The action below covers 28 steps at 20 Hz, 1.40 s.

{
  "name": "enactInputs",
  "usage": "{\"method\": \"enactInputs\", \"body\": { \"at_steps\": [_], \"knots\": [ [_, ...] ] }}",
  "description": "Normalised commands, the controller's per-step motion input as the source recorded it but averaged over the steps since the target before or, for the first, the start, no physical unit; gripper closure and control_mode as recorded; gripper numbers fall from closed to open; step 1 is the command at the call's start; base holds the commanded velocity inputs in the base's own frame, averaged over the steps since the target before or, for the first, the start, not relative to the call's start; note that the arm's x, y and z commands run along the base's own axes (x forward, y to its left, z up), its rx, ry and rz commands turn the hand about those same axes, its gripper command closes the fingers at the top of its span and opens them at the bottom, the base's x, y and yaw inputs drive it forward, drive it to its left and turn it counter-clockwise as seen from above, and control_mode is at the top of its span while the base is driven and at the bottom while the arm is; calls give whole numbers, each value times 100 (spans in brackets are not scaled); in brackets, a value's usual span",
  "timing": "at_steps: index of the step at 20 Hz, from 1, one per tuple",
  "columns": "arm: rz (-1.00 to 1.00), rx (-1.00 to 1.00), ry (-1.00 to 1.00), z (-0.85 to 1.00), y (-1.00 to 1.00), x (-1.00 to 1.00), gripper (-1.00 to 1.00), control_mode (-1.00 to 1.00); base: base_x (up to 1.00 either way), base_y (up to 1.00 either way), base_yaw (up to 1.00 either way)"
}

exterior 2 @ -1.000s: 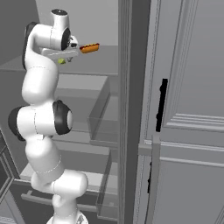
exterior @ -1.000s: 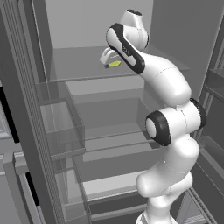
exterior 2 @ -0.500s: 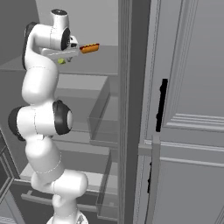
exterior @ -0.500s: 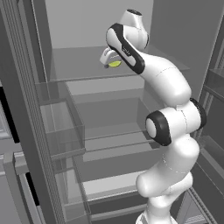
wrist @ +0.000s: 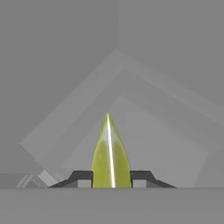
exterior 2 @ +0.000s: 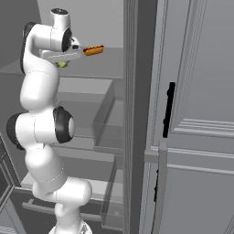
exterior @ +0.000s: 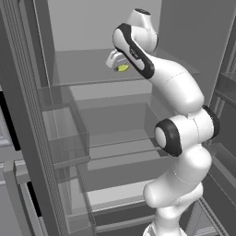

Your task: Grab a lemon wedge from the fridge and one ice cube from the ice bowl, and put them in the glass of lemonade.

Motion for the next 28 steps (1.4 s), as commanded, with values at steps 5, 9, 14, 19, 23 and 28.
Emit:
{"method": "enactInputs", "body": {
  "at_steps": [5, 9, 14, 19, 23, 28],
  "knots": [
    [0, 0, -3, -20, -2, -69, 100, -100, 0, 0, 0],
    [-1, 1, -2, -19, -19, -99, 100, -100, 0, 0, 0],
    [-4, 2, -2, -6, -29, -100, 100, -100, 0, 0, 0],
    [-10, 0, 0, -2, -15, -99, 100, -100, 0, 0, 0],
    [-25, 0, 0, -26, -6, -98, 100, -100, 0, 0, 0],
    [-36, 0, 1, -46, -33, -96, 100, -100, 0, 0, 0]
  ]
}}
